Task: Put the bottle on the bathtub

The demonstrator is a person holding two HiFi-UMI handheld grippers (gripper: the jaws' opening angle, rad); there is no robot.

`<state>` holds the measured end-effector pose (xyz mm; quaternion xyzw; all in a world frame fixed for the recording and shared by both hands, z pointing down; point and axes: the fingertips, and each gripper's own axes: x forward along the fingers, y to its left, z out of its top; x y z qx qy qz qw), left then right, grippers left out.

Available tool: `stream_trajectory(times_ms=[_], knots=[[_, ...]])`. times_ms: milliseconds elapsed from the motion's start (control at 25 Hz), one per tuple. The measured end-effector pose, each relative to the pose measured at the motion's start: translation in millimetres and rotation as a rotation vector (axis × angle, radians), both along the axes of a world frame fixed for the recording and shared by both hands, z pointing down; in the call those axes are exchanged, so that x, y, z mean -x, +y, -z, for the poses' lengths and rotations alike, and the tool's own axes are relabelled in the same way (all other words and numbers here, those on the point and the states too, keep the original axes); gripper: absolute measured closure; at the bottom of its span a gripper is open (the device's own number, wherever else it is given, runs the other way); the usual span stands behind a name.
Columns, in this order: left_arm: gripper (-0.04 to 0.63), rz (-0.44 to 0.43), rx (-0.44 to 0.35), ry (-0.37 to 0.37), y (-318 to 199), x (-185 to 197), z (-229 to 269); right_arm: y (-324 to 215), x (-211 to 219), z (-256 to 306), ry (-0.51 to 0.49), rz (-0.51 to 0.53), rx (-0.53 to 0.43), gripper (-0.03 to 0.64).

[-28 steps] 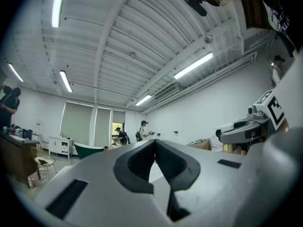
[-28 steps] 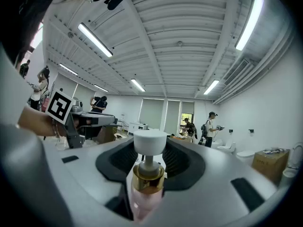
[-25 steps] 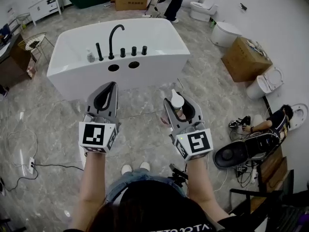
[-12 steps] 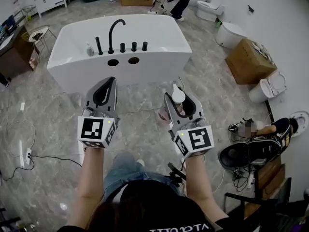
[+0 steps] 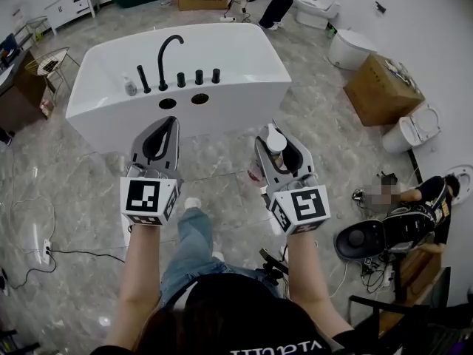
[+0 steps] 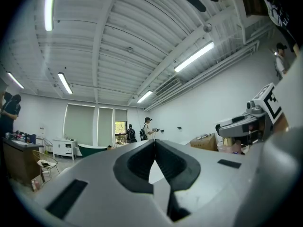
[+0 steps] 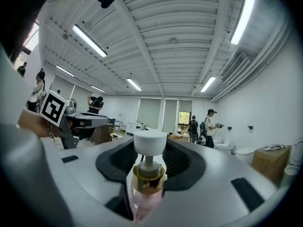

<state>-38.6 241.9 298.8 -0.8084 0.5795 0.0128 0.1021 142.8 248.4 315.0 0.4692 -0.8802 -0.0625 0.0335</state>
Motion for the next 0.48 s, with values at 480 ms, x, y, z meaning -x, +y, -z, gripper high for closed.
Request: stream_trajectory(times_ms=[480], knots=[[0.584, -0.026, 0.015, 0.012, -166.7, 37.1, -3.8, -157.8, 29.7, -10.6, -0.003, -0.034, 0.043, 0.446]])
